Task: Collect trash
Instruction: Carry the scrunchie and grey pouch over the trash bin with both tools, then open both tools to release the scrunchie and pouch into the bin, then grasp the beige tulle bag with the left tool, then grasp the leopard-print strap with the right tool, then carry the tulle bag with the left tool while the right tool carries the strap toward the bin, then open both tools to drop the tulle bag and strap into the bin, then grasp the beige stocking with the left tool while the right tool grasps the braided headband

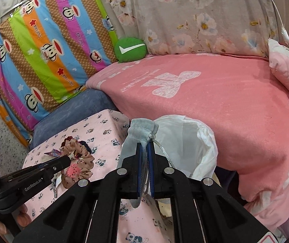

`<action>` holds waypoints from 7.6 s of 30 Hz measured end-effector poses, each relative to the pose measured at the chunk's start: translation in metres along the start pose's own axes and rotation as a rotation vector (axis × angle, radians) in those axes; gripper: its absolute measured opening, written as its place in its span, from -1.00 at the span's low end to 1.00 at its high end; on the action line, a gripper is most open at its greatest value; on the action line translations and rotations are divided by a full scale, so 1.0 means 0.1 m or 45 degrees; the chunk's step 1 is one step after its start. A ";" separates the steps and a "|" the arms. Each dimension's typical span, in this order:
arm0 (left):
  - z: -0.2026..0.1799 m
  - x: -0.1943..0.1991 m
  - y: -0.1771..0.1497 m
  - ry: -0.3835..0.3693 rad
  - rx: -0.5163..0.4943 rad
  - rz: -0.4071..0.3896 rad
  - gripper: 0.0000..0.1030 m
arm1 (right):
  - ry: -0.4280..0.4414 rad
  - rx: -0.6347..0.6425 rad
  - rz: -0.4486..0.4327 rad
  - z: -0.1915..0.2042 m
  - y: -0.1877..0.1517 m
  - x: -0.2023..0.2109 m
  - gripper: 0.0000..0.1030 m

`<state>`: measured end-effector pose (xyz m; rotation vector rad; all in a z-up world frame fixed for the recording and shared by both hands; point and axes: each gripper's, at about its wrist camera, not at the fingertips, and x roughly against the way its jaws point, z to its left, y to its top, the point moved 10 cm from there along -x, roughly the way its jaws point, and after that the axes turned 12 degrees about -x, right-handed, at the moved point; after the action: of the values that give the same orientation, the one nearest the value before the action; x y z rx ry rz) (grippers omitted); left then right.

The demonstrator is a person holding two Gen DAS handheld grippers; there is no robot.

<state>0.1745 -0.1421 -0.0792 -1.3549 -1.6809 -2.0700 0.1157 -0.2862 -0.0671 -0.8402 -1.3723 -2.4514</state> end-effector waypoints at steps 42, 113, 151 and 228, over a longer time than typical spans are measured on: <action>0.11 -0.76 0.21 0.035 0.038 0.059 0.30 | -0.093 -0.036 0.056 -0.21 0.07 -0.76 -0.02; 2.97 0.71 -1.01 0.297 0.606 -0.047 -0.95 | 0.199 0.399 0.420 2.32 -1.91 -1.05 0.40; 3.05 1.18 -0.82 0.372 0.548 -0.140 -0.95 | 0.416 0.327 0.418 2.84 -1.70 -0.78 -0.97; 0.89 -0.05 0.08 0.089 0.235 -0.034 0.18 | 0.107 -0.059 0.142 0.57 -0.28 -0.56 -0.03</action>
<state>0.2302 -0.0720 -0.0801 -1.1967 -1.8178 -1.8976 0.1706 -0.2287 -0.0966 -0.7920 -1.2115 -2.4124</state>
